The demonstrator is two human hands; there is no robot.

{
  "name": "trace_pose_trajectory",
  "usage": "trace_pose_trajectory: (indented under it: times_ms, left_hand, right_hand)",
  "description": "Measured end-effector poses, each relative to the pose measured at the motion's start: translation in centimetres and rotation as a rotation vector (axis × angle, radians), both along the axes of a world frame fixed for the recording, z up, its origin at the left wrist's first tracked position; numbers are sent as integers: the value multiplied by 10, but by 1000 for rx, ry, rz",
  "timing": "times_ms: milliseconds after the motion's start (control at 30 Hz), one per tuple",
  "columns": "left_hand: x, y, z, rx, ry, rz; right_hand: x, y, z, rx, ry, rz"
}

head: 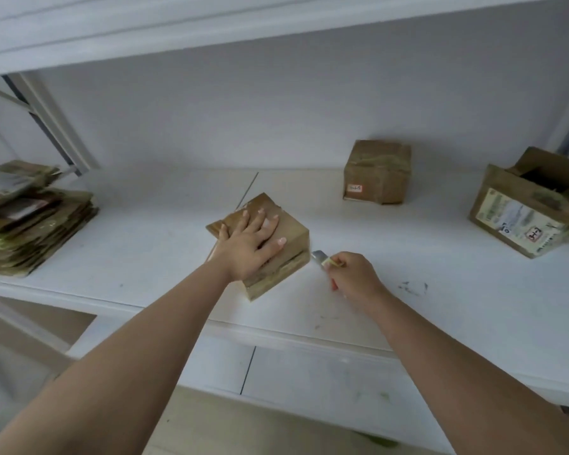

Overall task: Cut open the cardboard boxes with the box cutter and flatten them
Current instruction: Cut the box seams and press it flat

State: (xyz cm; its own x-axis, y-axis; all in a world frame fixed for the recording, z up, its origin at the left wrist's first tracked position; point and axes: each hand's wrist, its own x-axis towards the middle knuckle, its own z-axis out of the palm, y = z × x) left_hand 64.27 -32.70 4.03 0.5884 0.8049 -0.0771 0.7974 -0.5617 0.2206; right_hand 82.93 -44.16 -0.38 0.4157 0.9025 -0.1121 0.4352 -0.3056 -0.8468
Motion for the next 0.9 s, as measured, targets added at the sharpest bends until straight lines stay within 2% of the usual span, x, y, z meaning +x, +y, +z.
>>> trace_pose_trajectory:
  times_ms: [633,900]
  left_hand:
    - [20,-18,2,5,-5,116]
    - [24,-17,1,-131,-22,3]
  right_hand:
    - [-18,19,-17,60,146,-152]
    - [-13,39,-5,11,122,-207]
